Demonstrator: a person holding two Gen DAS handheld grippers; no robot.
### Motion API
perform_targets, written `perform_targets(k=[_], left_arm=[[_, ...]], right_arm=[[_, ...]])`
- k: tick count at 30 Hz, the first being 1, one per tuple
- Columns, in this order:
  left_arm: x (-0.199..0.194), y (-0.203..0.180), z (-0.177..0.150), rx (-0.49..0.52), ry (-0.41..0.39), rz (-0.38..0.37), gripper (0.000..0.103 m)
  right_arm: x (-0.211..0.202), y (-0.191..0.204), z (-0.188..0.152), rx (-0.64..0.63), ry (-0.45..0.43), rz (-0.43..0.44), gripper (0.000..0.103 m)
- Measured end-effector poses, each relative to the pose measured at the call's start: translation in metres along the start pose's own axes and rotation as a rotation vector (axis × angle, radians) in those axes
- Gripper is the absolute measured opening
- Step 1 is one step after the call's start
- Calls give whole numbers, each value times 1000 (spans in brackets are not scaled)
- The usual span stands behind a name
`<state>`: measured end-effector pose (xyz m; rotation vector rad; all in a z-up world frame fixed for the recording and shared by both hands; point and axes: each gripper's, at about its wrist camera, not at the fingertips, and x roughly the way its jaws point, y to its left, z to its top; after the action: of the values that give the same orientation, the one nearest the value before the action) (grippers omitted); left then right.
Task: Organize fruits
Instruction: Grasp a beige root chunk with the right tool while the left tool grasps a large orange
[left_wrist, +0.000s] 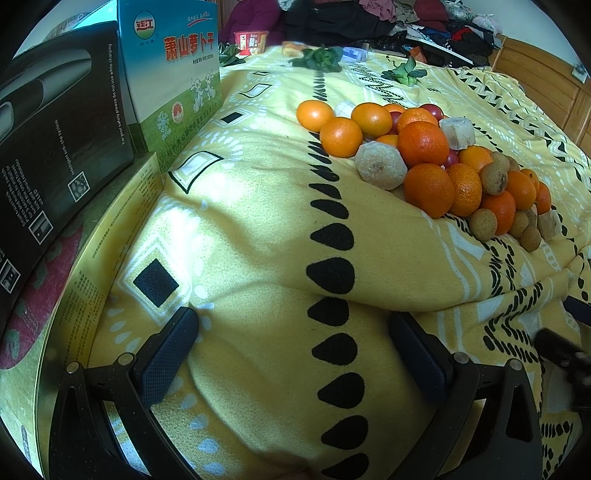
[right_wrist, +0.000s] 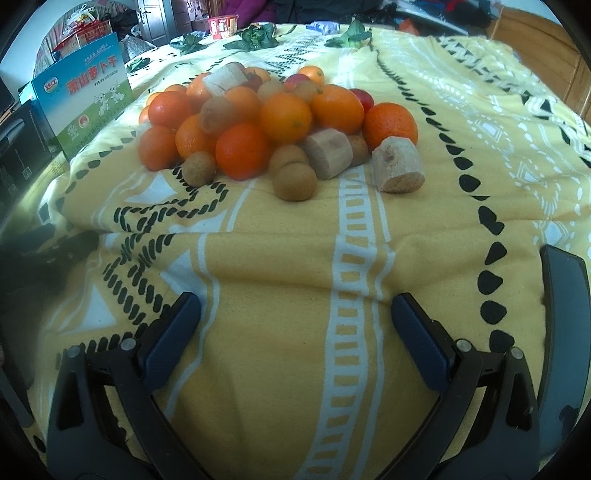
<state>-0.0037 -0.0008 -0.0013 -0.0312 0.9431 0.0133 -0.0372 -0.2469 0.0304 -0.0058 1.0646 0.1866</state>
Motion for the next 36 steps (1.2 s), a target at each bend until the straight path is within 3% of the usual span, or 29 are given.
perform_targets(k=[1,3,7,8,10,12,13,22,25,28,31,36], left_arm=[[0,0,0,0,0,0,103],[0,0,0,-1,-1,-1,103],[0,0,1,-2,-1,-4,103],[-1,1,1,-2,-1,-4,103],[-1,1,1,-3,0,-5,103],[-1,0,1,-3,0,-6,103],[-1,1,1,-4,-1,-7,103],[-2,1,1,-5,-1,-9,103],[-2,1,1,-6,-1,-10,103],[-3,0,1,-6,-1,-10,103],[-3,0,1,-6,-1,-10,103],[-3,0,1,-5,0,-8,103]], right_arm=[[-8,-6,4,34,15,82,103],[-31,-21,13,133,-21,220,92],[-76,-63,48,254,-262,325,94],[-75,-78,55,309,-286,368,94],[-48,-116,70,467,-246,475,90],[-15,-143,76,588,-203,562,69],[-7,-148,78,608,-197,556,69],[44,-148,90,633,-190,538,70],[40,-135,94,609,-195,520,84],[45,-108,96,566,-126,618,86],[27,-69,102,451,-137,614,89],[-24,-34,102,367,-147,729,91]])
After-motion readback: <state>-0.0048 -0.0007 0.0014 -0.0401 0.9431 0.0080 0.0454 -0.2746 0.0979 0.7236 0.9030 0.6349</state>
